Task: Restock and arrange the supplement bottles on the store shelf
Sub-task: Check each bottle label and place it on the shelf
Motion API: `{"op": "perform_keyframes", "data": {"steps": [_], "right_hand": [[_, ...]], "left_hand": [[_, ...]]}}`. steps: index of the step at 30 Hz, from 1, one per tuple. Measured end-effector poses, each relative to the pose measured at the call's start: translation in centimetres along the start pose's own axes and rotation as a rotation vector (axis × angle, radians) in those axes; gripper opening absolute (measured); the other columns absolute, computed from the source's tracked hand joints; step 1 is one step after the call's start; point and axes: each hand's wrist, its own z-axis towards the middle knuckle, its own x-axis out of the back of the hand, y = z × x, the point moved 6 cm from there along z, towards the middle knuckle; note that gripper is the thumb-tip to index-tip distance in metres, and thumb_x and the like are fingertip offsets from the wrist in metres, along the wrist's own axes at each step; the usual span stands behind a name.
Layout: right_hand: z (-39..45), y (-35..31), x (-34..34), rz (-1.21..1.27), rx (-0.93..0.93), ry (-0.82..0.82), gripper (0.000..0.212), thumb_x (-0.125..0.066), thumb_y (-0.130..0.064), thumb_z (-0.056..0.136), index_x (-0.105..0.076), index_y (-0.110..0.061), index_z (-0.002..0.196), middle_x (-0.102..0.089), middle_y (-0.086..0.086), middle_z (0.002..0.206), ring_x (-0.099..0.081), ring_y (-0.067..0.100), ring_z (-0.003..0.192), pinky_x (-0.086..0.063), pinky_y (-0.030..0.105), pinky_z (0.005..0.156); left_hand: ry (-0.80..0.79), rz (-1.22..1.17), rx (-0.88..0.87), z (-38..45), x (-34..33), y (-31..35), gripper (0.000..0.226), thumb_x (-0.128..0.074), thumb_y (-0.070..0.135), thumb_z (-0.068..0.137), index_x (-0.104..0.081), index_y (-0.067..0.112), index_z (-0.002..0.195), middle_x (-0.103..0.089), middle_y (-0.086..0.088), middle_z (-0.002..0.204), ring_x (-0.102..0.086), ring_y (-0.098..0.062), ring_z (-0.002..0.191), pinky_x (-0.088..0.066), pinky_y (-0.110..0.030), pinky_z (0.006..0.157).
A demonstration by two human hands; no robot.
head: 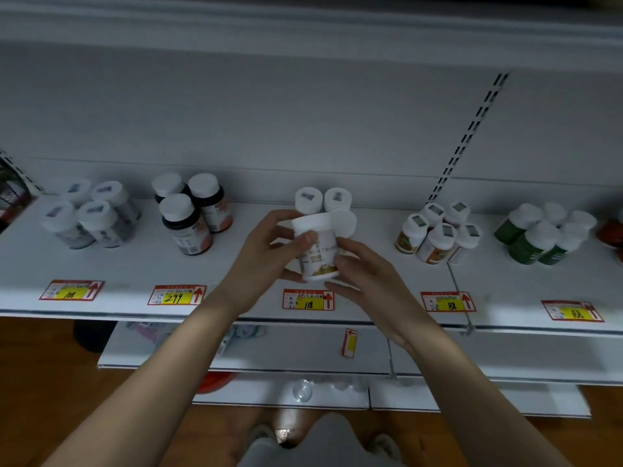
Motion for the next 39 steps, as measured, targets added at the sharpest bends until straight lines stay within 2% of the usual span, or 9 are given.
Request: {"op": "perform_keyframes", "data": {"steps": [6, 10, 16, 18, 22, 27, 30, 34, 39], "right_hand": [[-1.7, -1.3, -0.9, 0.114, 0.059, -0.033, 0.033, -0.053, -0.006, 0.097, -0.056, -0.012, 0.13, -0.072, 0.012, 0.116, -0.069, 0.026, 0.109, -0.057, 0.031, 0.09], [-1.7, -1.0, -1.0, 0.137, 0.077, -0.031, 0.046, -0.063, -0.02, 0.082, -0.058, -0.014, 0.127, -0.072, 0.011, 0.115, -0.069, 0.026, 0.109, -0.057, 0.032, 0.088], [-1.1, -0.8, -0.9, -0.074, 0.076, -0.007, 0.038, -0.079, -0.027, 0.081, -0.066, -0.025, 0.116, -0.072, -0.002, 0.114, -0.068, 0.02, 0.11, -0.054, 0.043, 0.098], [-0.9, -0.9, -0.7, -0.079, 0.074, 0.009, 0.041, -0.078, -0.02, 0.08, -0.062, -0.024, 0.117, -0.071, -0.001, 0.115, -0.068, 0.02, 0.109, -0.054, 0.044, 0.098], [-0.9, -1.5, -0.7, -0.053, 0.095, 0.028, 0.054, -0.077, -0.003, 0.081, -0.052, -0.022, 0.124, -0.069, 0.008, 0.118, -0.071, 0.022, 0.104, -0.058, 0.029, 0.082], [-0.8, -2.0, -0.9, -0.232, 0.189, 0.058, 0.06, -0.08, -0.013, 0.082, -0.05, -0.031, 0.13, -0.066, -0.002, 0.123, -0.066, 0.013, 0.111, -0.058, 0.036, 0.09], [-0.8, -2.1, -1.3, -0.111, 0.157, -0.014, 0.048, -0.067, -0.025, 0.089, -0.052, -0.027, 0.135, -0.067, -0.006, 0.125, -0.065, 0.013, 0.116, -0.054, 0.035, 0.098], [-0.9, -1.9, -1.4, 0.122, 0.078, -0.071, 0.038, -0.045, -0.012, 0.102, -0.052, -0.013, 0.14, -0.066, 0.007, 0.129, -0.063, 0.022, 0.12, -0.05, 0.036, 0.104], [-0.9, -2.2, -0.9, 0.014, 0.154, 0.046, 0.033, -0.057, -0.005, 0.096, -0.061, -0.018, 0.126, -0.07, 0.005, 0.119, -0.068, 0.02, 0.111, -0.056, 0.032, 0.093]], "left_hand": [[-0.06, 0.06, -0.027, -1.0, -0.7, 2.5, 0.043, -0.071, 0.037, 0.075, -0.06, 0.028, 0.116, -0.065, -0.004, 0.102, -0.071, -0.019, 0.094, -0.062, -0.042, 0.068], [-0.069, 0.07, -0.011, -1.0, -0.7, 2.6, 0.051, -0.072, 0.035, 0.075, -0.056, 0.023, 0.121, -0.066, -0.007, 0.106, -0.072, -0.019, 0.093, -0.062, -0.039, 0.068], [-0.096, 0.049, 0.048, -1.2, -1.2, 2.3, 0.047, -0.069, 0.043, 0.072, -0.056, 0.02, 0.111, -0.07, -0.004, 0.109, -0.072, -0.015, 0.095, -0.059, -0.031, 0.071], [-0.085, 0.071, 0.041, -1.2, -1.5, 2.4, 0.049, -0.069, 0.045, 0.073, -0.057, 0.019, 0.113, -0.069, 0.0, 0.111, -0.072, -0.014, 0.096, -0.06, -0.031, 0.072], [0.0, 0.209, -0.016, -1.1, -1.6, 2.4, 0.051, -0.077, 0.051, 0.075, -0.062, 0.023, 0.115, -0.069, 0.007, 0.11, -0.071, -0.016, 0.095, -0.061, -0.035, 0.077], [0.049, 0.178, -0.048, -0.8, -1.7, 3.1, 0.033, -0.076, 0.028, 0.084, -0.065, 0.021, 0.115, -0.07, -0.001, 0.107, -0.072, -0.014, 0.085, -0.062, -0.032, 0.072], [0.062, 0.086, -0.034, -0.6, -1.4, 3.3, 0.034, -0.076, 0.02, 0.084, -0.062, 0.02, 0.115, -0.068, -0.004, 0.108, -0.073, -0.016, 0.089, -0.061, -0.029, 0.072], [0.072, -0.037, -0.017, -0.5, -0.9, 3.4, 0.029, -0.073, 0.013, 0.087, -0.058, 0.017, 0.111, -0.07, -0.007, 0.11, -0.072, -0.018, 0.095, -0.06, -0.03, 0.075], [0.066, -0.022, -0.021, -0.6, -1.3, 3.7, 0.027, -0.069, 0.017, 0.09, -0.058, 0.016, 0.115, -0.069, -0.002, 0.112, -0.072, -0.01, 0.094, -0.06, -0.027, 0.073]]}}
